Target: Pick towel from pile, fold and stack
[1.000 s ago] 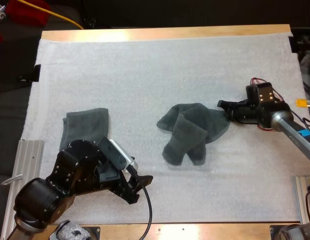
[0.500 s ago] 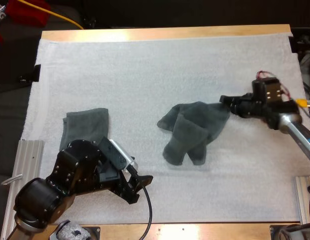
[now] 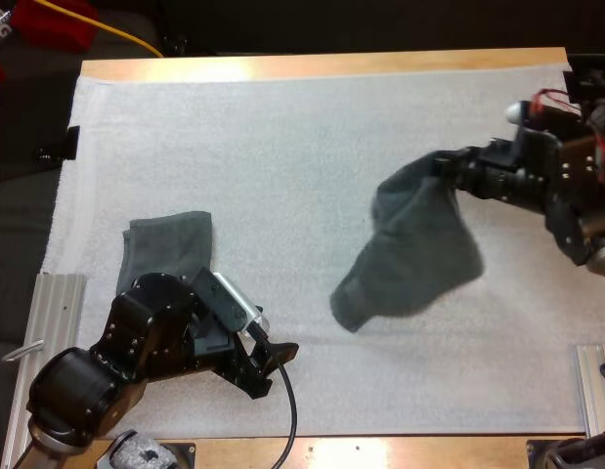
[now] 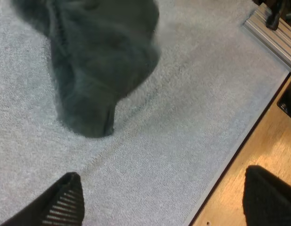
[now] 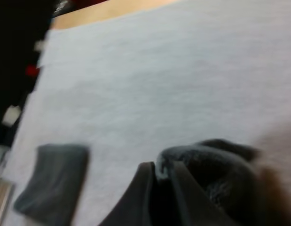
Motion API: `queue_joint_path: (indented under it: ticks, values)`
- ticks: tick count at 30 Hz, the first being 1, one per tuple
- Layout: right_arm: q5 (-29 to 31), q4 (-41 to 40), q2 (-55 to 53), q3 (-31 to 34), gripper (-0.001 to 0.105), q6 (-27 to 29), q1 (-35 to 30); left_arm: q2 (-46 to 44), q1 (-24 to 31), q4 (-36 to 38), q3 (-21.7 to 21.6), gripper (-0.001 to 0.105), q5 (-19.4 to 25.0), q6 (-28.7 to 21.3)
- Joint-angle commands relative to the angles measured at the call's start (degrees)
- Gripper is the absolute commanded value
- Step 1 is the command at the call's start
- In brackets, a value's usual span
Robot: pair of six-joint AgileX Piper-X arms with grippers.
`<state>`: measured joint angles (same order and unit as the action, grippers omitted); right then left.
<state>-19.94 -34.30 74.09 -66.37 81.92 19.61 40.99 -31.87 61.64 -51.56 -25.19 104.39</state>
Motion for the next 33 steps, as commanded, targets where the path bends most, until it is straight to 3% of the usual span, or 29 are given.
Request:
queue_joint_path:
  ticks: [1,10,19,27,33]
  values:
    - [-0.77,-0.93,-0.41,-1.28,0.001,0.61,2.08,0.17,-0.14,0.25,-0.25,0.068,-0.35,0.26]
    - [2.2,-0.4,-0.41,-4.94,0.001,-0.78,15.33,0.17,-0.14,0.25,-0.25,0.068,-0.35,0.26]
    - [2.1,2.23,-0.41,-12.17,0.001,-2.7,23.52,0.17,-0.14,0.25,-0.25,0.068,-0.35,0.26]
    - [-0.82,8.62,-0.3,-15.55,0.001,-6.34,26.74,0.17,-0.14,0.25,-0.25,0.068,-0.35,0.26]
    - [-0.42,1.33,3.24,-15.06,0.001,-2.33,26.4,0.17,-0.14,0.25,-0.25,0.068,-0.35,0.26]
